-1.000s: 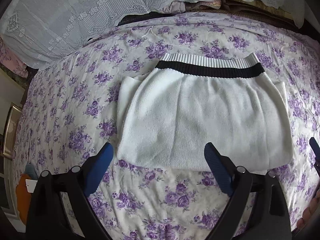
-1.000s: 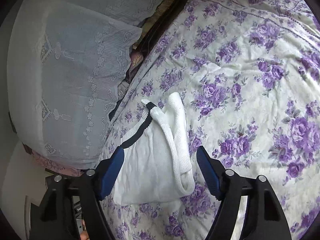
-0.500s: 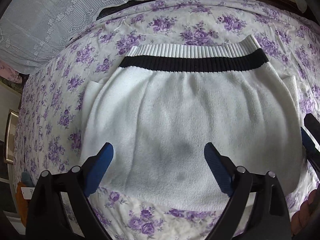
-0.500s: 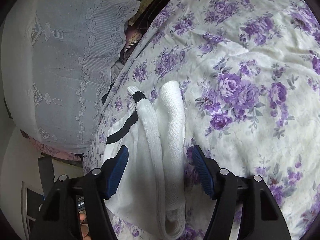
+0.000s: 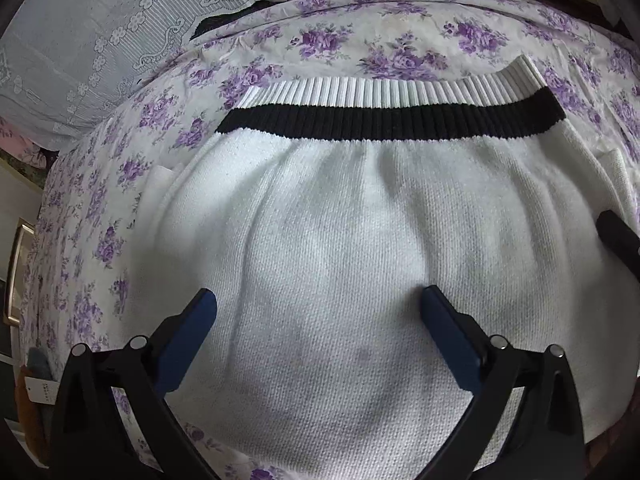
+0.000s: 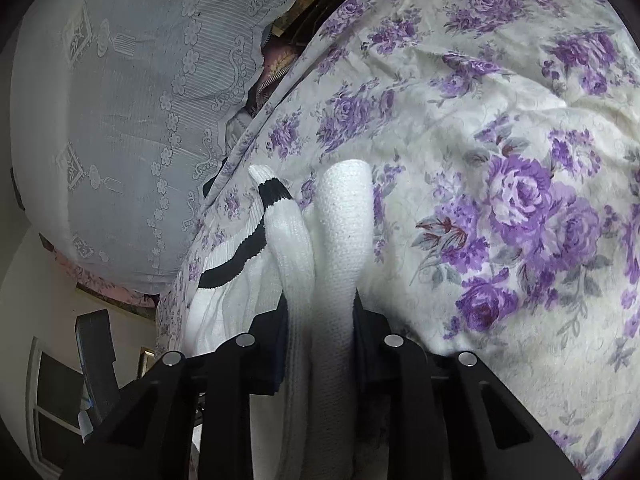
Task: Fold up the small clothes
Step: 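Grasp the sweater side edge with the right tool, then lift the held side and fold it over the sweater body with the right tool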
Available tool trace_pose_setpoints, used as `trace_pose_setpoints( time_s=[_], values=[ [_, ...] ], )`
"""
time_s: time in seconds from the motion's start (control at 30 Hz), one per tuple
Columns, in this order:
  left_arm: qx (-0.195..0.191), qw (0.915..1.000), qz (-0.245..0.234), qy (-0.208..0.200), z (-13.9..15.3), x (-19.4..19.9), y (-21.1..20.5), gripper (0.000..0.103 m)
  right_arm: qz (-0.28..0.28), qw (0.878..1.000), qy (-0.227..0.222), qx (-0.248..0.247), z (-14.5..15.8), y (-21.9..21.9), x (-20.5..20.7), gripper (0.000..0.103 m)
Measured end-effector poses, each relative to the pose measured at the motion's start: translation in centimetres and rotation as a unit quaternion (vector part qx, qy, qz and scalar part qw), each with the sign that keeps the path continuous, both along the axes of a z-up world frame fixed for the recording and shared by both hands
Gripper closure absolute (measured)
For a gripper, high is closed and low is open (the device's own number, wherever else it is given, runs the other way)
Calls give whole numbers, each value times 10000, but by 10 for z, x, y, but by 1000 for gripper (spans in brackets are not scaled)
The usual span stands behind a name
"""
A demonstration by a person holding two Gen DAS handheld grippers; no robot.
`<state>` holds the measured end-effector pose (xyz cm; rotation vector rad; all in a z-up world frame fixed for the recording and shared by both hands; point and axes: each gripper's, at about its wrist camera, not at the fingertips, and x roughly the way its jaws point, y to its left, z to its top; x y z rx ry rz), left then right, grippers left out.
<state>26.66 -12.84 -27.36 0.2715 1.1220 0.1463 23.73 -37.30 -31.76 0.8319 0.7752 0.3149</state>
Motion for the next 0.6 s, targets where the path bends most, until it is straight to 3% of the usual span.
trace_pose_setpoints(
  time_s=[0.2,0.37,0.5,0.6],
  values=[
    [279,9993,-182,-148,1,-3,-8,4,-98,9997,186,-85,4,3,-3,80],
    [76,9995,-298,-54,2,-1,-1,4,-261,9988,415,25,2,6,-6,80],
    [-20,9992,-374,-113,1,-1,1,4,-356,9984,411,-154,3,10,-8,83],
    [-78,9990,-407,-145,3,-2,3,4,-449,9974,434,-360,21,18,-12,86]
  ],
)
